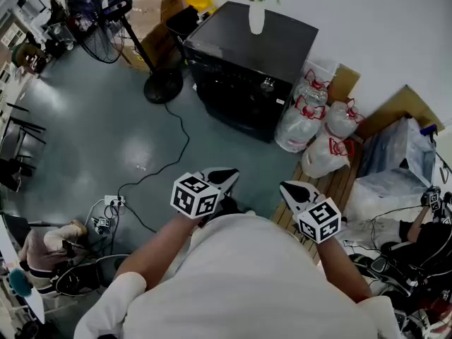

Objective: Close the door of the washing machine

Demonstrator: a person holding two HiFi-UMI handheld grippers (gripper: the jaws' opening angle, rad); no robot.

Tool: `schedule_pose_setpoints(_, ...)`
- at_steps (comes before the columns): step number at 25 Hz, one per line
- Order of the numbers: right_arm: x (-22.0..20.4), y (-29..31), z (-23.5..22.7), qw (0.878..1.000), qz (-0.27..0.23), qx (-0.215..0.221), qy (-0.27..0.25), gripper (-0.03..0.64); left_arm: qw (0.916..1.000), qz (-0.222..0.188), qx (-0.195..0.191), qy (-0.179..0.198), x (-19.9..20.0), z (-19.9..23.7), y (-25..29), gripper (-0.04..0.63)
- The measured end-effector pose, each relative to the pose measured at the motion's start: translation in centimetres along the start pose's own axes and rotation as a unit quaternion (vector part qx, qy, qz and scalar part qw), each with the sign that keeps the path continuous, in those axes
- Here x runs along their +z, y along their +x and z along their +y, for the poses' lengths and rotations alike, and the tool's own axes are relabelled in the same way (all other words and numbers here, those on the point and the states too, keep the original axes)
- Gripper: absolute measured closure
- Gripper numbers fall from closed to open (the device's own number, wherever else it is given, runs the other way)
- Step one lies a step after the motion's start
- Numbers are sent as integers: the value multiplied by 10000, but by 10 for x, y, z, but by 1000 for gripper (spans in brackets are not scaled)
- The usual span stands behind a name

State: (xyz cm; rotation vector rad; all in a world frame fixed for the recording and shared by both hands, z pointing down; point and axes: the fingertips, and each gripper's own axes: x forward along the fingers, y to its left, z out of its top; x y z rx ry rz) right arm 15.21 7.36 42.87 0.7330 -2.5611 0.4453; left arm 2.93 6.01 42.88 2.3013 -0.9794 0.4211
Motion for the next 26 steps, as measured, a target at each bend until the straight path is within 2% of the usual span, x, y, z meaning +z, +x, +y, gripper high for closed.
schedule_pose_setpoints(26, -10, 20, -9, 9998, 44, 155, 133, 609, 9998, 47, 144, -103, -3, 16, 9, 574)
